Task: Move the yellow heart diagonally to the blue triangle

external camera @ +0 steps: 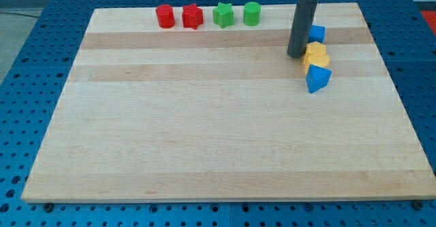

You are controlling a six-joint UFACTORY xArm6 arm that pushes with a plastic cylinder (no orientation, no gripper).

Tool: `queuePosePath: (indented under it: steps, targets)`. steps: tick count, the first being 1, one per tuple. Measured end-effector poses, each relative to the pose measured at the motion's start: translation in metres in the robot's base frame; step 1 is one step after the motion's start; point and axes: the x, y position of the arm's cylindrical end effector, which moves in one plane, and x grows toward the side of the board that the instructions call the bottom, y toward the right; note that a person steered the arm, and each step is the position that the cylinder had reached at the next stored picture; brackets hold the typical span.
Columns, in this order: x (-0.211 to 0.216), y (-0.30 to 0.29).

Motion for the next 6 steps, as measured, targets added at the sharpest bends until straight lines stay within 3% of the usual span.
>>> queuePosePath:
  steps: [3, 4, 6]
  targets:
    - [0.059, -0.008]
    - [0.043, -0.039]
    - [0.034, 0.014]
